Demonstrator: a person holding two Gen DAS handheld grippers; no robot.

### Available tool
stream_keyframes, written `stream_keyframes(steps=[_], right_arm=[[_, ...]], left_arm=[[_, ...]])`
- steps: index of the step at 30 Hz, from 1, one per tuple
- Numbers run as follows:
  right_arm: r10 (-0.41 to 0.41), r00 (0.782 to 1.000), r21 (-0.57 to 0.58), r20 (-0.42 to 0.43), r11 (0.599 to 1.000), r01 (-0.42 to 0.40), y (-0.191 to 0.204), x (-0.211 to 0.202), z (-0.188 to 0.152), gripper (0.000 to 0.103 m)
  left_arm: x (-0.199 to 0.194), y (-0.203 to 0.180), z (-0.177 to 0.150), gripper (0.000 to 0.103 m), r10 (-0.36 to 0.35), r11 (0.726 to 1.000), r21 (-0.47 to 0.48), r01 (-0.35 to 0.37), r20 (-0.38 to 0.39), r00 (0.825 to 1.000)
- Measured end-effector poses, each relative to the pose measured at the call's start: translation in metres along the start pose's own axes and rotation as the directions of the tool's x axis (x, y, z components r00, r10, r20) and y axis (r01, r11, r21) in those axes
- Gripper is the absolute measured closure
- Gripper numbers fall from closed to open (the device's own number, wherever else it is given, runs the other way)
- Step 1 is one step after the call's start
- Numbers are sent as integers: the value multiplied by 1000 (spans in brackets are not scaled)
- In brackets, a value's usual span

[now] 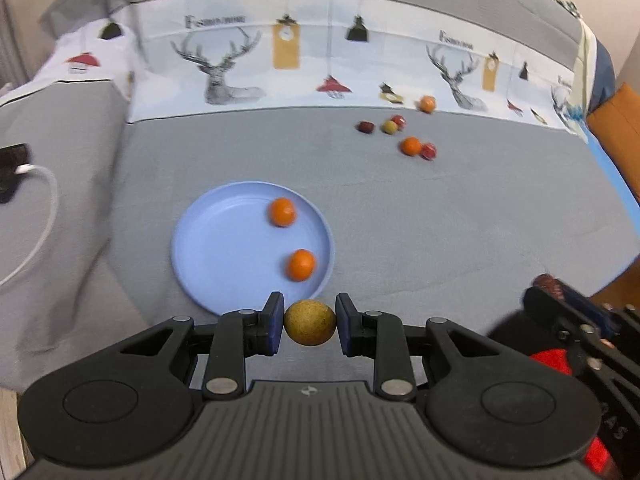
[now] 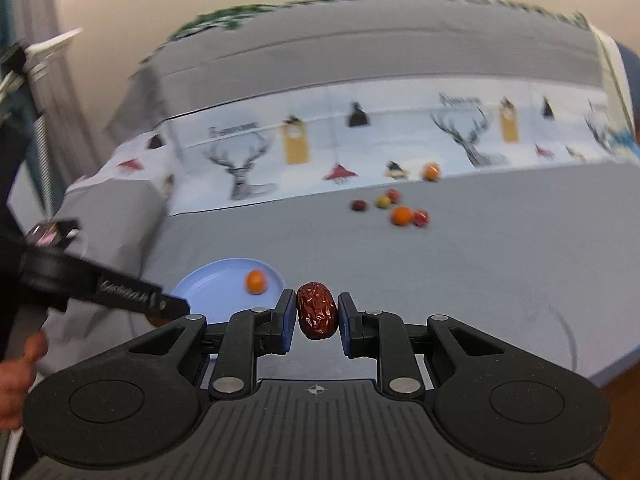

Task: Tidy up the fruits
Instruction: 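Carry the yellow fruit and red date over the blue plate with both tools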

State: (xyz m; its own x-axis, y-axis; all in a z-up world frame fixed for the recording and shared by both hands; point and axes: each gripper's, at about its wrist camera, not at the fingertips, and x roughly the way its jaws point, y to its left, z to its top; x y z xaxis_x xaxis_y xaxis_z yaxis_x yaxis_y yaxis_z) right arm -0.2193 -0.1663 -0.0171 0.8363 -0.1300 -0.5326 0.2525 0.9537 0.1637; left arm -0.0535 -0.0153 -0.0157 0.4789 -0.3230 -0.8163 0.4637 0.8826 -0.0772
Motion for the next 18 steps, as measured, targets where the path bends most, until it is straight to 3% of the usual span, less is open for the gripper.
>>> stream_keyframes(steps=[9,18], right_arm=[[3,998,-127,61,992,5,29,-15,2,79],[20,997,-179,70,984,-7,40,-16,1,79]], left_arm=[[-34,29,-15,73,26,999,-41,-22,83,996],[-39,38,-13,73,30,998,-60,-24,101,994]])
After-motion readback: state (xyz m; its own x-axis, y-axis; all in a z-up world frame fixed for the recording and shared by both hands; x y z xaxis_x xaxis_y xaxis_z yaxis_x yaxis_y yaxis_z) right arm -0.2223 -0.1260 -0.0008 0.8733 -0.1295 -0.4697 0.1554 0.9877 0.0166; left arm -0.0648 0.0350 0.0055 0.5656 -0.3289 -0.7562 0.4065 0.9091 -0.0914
